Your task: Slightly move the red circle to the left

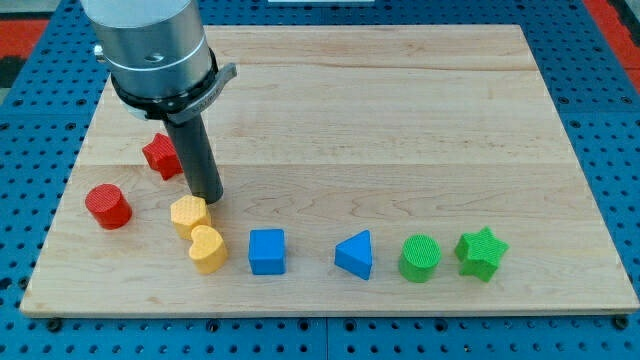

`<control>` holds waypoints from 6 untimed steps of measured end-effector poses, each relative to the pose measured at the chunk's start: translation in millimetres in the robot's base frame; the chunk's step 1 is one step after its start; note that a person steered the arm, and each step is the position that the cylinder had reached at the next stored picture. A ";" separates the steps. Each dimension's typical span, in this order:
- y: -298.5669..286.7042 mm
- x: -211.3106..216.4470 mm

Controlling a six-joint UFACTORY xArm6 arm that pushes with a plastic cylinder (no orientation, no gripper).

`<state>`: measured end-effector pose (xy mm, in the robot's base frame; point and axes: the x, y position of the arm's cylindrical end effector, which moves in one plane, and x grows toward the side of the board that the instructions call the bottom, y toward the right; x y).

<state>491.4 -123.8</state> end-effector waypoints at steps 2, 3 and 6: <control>-15.9 16.9; -16.0 32.1; -71.4 18.2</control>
